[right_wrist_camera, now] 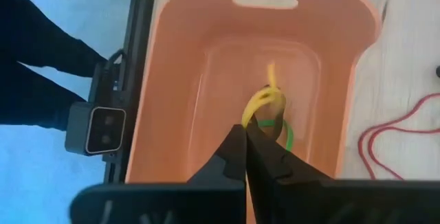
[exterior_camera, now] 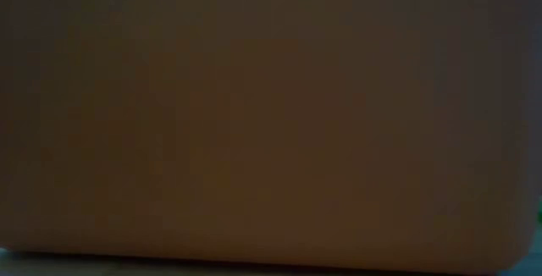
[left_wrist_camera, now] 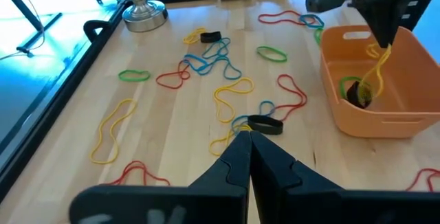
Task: Pick and place rubber bands into bin
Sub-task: Put the yellow rubber band into the bin, then put the red rubber band into the bin
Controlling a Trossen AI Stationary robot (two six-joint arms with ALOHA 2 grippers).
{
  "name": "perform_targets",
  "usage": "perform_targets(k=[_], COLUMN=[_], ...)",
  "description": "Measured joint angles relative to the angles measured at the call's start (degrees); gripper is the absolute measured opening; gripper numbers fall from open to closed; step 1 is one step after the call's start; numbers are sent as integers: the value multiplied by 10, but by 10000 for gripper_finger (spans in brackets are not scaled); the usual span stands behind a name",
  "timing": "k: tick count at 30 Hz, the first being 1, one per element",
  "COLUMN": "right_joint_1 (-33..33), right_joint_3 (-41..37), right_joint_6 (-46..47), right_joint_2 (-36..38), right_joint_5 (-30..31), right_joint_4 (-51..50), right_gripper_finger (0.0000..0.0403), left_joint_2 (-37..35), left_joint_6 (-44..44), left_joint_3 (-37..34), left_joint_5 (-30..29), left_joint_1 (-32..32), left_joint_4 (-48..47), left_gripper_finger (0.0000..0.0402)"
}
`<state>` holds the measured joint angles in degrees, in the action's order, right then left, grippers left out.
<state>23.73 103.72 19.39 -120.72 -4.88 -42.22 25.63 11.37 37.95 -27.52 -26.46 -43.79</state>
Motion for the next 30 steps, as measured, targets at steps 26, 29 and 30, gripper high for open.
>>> perform_targets(k=[26, 29, 30], right_joint_1=[-15, -15, -15], right_joint_3=[1, 3, 3], right_joint_6=[31, 57, 63], right_joint_2=[-12, -3, 2], right_joint_5=[-27, -23, -23], right_joint_4=[-58, -95, -105], right_gripper_finger=[105, 100, 92], left_joint_2=[0, 0, 0], left_joint_6=[15, 15, 15], left_joint_3=[0, 0, 0], left_joint_5=[17, 17, 17], left_joint_1=[0, 0, 0], left_joint_4=[-2, -2, -2], left_gripper_finger=[3, 3, 3])
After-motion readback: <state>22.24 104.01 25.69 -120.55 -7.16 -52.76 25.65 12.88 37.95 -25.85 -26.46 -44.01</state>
